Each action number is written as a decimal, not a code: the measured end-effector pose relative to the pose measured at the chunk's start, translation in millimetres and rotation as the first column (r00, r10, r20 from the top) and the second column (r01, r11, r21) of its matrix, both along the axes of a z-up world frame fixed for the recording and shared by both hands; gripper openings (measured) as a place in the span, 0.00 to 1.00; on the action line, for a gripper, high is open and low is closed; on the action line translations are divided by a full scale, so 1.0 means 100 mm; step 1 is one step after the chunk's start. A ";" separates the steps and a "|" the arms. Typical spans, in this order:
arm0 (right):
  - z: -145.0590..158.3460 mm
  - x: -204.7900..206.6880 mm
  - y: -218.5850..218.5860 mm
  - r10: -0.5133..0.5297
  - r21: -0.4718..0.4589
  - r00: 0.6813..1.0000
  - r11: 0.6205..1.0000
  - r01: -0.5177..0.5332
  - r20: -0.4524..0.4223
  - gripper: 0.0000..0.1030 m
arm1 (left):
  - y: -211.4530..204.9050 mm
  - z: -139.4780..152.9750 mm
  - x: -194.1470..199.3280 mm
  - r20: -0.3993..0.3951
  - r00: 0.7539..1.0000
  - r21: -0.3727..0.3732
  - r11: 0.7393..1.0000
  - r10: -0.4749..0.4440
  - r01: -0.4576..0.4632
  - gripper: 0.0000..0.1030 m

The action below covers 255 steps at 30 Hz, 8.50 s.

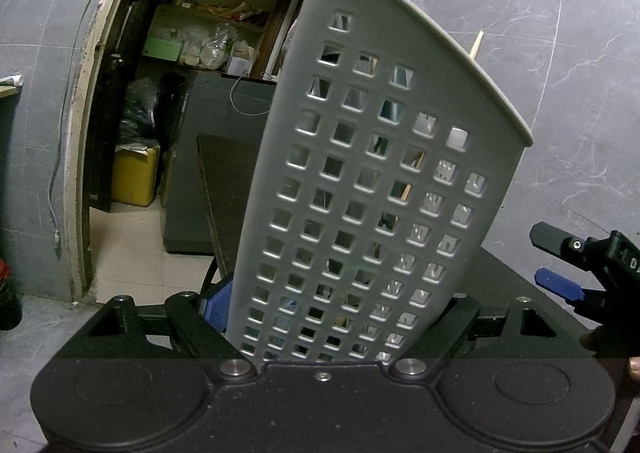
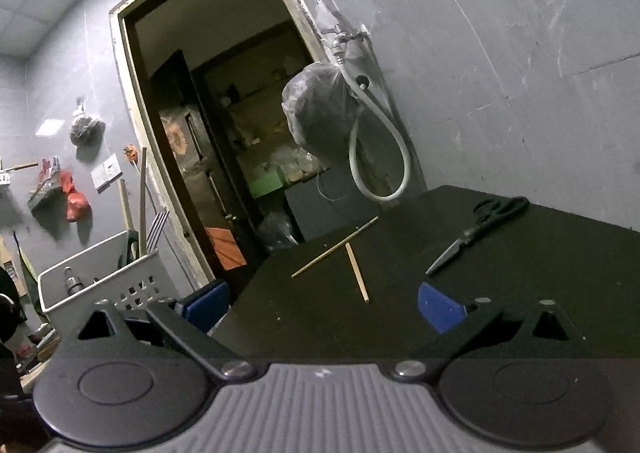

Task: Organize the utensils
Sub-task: 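Move the right tool back over the table toward the scissors, then close the right tool on the black-handled scissors' handles, then lift the scissors with the right tool toward the white basket, then lower the scissors into the white basket with the right tool while the left tool holds it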

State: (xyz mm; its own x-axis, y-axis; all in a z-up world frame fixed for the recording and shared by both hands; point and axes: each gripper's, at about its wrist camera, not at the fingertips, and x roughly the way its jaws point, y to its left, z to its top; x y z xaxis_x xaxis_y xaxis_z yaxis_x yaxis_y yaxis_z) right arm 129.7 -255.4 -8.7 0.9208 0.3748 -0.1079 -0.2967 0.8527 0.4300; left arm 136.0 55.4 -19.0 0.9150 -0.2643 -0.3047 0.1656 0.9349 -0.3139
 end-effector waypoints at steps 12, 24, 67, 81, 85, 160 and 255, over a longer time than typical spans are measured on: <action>-0.07 0.17 0.03 0.019 0.006 0.991 1.000 -0.018 -0.133 1.00 | 0.03 0.06 0.04 -0.018 1.000 0.015 1.000 -0.025 0.025 0.84; -0.03 0.39 0.10 -0.033 -0.073 0.958 0.997 0.013 -0.285 1.00 | 0.10 0.07 0.16 -0.011 0.998 0.001 0.998 -0.067 0.067 0.85; 0.09 2.37 0.03 -0.088 -0.497 0.897 0.853 -0.157 -0.434 0.72 | 0.12 -0.03 0.11 0.013 0.998 -0.027 0.997 -0.069 0.069 0.85; 0.28 1.14 0.44 0.253 -0.494 0.806 0.681 -0.541 -0.535 0.82 | 0.11 -0.03 0.09 0.014 0.998 -0.028 0.998 -0.063 0.064 0.85; 0.31 1.25 0.41 0.203 -0.421 0.807 0.768 -0.482 -0.554 0.82 | 0.11 -0.03 0.09 0.014 0.998 -0.028 0.998 -0.064 0.064 0.85; 0.15 1.69 0.72 -0.077 -0.437 0.894 0.889 -0.139 -0.441 0.31 | 0.07 -0.02 0.11 0.006 0.999 -0.019 0.998 -0.053 0.053 0.85; 2.01 0.21 1.64 0.485 -0.413 0.842 0.834 -0.365 0.236 0.36 | 0.11 -0.06 0.14 0.010 0.998 -0.030 0.998 -0.059 0.060 0.85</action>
State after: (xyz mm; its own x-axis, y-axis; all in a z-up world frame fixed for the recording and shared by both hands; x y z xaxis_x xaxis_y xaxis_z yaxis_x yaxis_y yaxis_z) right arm 150.7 -91.6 192.2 0.6812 0.7314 -0.0323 -0.7320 0.6798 -0.0445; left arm 150.4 66.8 -25.4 0.9000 -0.3273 -0.2879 0.2235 0.9136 -0.3398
